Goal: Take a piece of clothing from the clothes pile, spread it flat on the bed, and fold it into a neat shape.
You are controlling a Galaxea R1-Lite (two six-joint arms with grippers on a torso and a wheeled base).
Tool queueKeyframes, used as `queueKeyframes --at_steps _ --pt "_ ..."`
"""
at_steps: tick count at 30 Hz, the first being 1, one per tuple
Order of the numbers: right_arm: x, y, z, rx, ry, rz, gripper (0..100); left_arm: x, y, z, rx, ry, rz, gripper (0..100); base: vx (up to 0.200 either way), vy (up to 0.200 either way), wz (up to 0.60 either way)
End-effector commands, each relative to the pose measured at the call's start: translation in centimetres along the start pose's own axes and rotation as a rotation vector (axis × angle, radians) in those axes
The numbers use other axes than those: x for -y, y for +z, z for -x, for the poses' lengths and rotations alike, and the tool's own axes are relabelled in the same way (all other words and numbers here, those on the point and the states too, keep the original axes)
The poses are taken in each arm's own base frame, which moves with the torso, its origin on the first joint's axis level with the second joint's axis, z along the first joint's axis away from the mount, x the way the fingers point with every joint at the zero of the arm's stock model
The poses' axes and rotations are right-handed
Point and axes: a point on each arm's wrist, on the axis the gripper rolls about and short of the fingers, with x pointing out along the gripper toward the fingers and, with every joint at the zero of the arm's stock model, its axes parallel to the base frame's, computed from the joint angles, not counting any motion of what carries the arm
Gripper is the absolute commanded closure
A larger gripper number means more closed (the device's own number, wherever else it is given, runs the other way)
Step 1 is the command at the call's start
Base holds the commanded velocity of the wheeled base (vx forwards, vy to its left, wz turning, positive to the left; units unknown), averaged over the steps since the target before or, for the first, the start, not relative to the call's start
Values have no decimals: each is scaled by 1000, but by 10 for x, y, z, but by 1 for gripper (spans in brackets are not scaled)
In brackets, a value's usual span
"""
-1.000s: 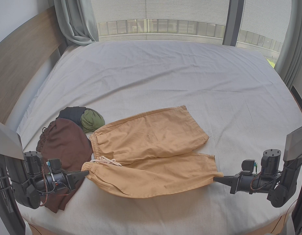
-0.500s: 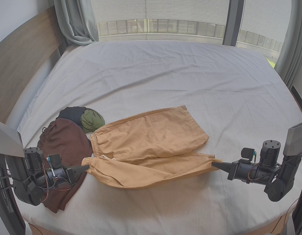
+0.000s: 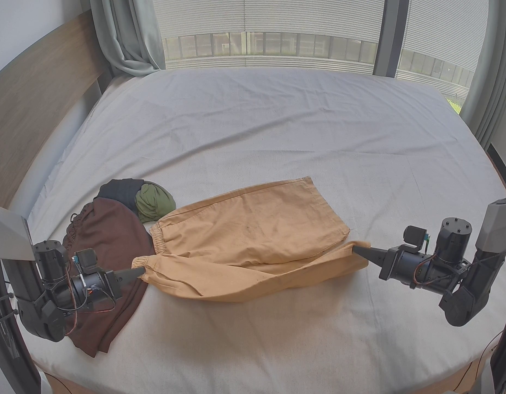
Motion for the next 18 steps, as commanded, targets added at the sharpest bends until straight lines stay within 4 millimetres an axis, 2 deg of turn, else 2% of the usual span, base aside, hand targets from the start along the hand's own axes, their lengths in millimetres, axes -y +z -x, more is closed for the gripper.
queueKeyframes --at_steps 1,9,18 --pt "-3 12 -3 46 19 26 100 1 5 0 16 -3 -13 100 0 0 0" --pt "-3 36 -19 115 50 69 100 -1 8 -3 31 3 -18 100 0 0 0" --pt "6 52 -33 136 45 62 100 -1 15 -10 80 58 54 100 0 0 0"
